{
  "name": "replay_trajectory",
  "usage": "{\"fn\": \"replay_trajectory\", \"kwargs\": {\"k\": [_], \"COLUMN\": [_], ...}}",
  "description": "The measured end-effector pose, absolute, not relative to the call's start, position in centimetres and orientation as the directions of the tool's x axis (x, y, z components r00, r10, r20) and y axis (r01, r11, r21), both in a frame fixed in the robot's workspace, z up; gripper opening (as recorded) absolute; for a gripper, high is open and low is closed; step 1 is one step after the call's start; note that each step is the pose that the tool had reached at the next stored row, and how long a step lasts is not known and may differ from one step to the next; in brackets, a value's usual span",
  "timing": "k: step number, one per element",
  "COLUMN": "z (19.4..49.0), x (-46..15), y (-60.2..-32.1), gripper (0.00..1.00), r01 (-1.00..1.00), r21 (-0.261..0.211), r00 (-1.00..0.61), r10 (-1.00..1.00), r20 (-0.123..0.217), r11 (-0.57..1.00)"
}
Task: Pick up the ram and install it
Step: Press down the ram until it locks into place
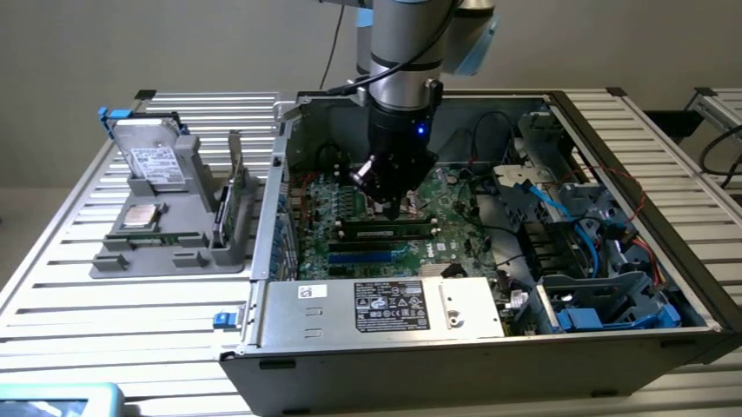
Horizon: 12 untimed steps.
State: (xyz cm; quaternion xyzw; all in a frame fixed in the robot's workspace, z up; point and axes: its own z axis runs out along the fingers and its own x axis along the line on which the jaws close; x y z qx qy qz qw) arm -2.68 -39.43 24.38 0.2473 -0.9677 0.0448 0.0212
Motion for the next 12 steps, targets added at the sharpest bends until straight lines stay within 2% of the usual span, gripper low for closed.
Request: {"fn": "replay_trajectory", "kwargs": {"k": [12], "z": [24.37], "x": [-2.68], "y": [-39.42], "gripper": [0.11], "r01": [-0.353], "r21": [-0.087], "r00": [-0.935], "r10": [-0.349], "r20": [0.057], "r11": [0.932]}}
